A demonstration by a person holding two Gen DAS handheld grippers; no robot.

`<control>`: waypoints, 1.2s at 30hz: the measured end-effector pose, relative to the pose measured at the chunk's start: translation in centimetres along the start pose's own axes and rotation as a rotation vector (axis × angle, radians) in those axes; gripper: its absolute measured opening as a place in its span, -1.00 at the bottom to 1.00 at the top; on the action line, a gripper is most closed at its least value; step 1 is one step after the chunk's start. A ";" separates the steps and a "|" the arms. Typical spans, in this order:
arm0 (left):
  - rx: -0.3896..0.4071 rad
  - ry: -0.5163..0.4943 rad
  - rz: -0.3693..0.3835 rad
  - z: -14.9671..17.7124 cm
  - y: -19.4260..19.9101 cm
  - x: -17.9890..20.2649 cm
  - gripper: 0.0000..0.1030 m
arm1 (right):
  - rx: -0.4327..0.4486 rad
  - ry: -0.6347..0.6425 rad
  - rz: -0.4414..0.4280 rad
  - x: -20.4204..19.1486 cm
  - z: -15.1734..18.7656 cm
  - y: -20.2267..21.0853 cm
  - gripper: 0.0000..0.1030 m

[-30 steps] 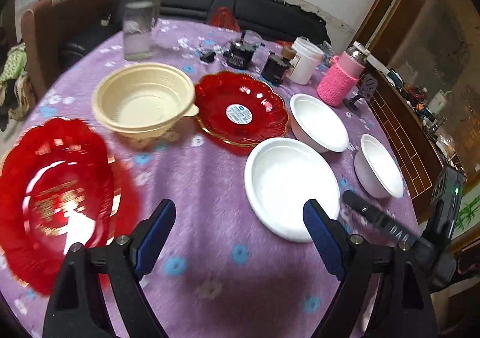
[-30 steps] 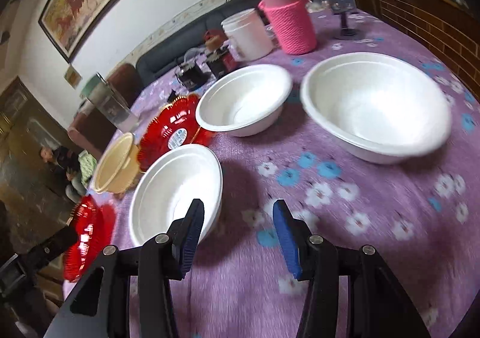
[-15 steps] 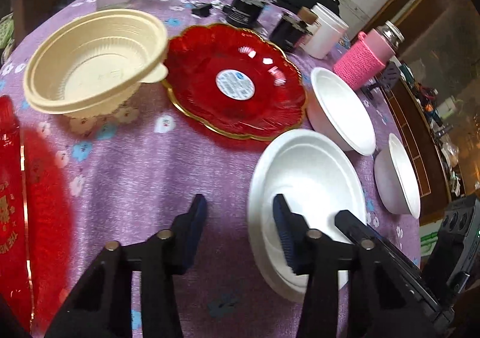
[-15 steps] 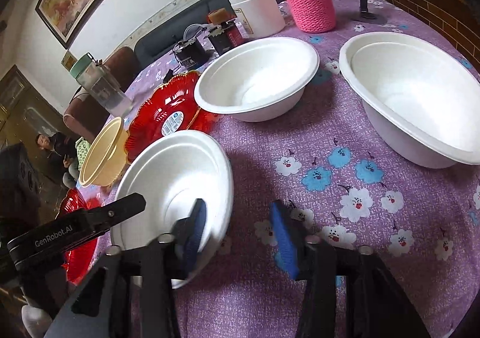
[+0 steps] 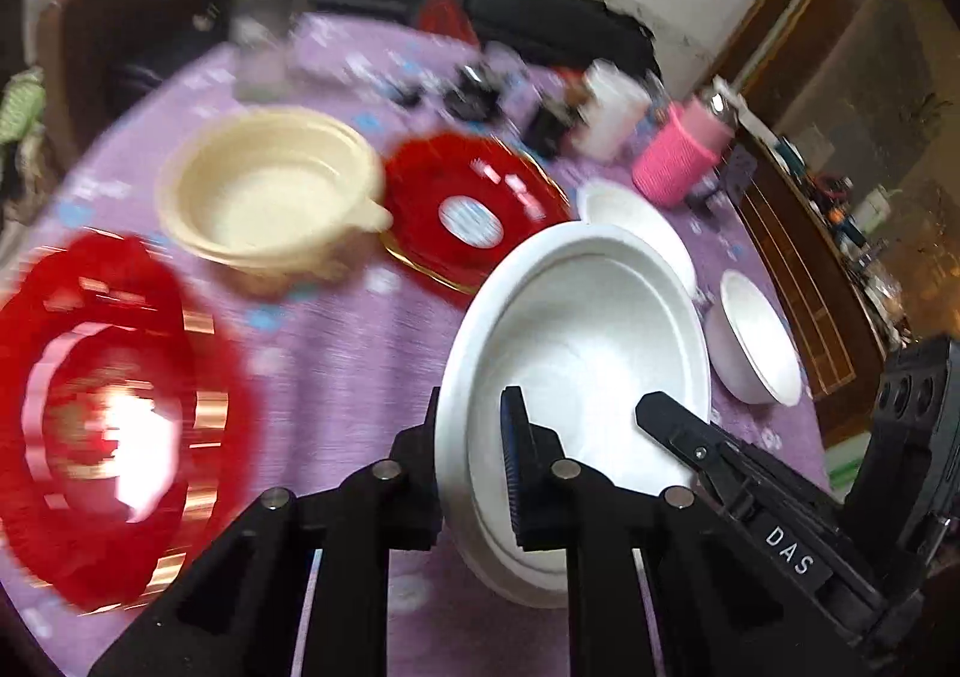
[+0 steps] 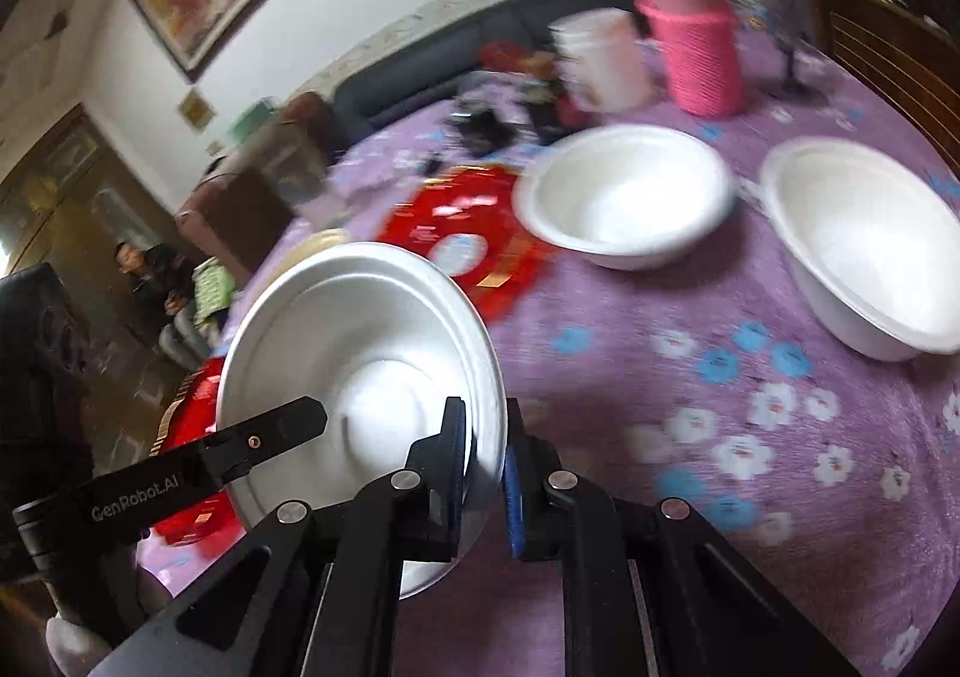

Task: Organize plates and bowls
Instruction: 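Set the white plate onto the large red plate and open both grippers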

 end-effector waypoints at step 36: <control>0.255 0.418 -0.223 1.4 9.8 -23.2 0.59 | -0.075 0.186 -0.109 -15.8 2.3 -9.4 -0.16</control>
Point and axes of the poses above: each gripper's, at about its wrist camera, not at the fingertips, and y roughly against the way its jaws point, x to its right, z to its underside, the point moved 9 cm from there along -y, roughly the way its jaws point, and after that the axes turned 7 degrees about -z, right-handed, at the moved point
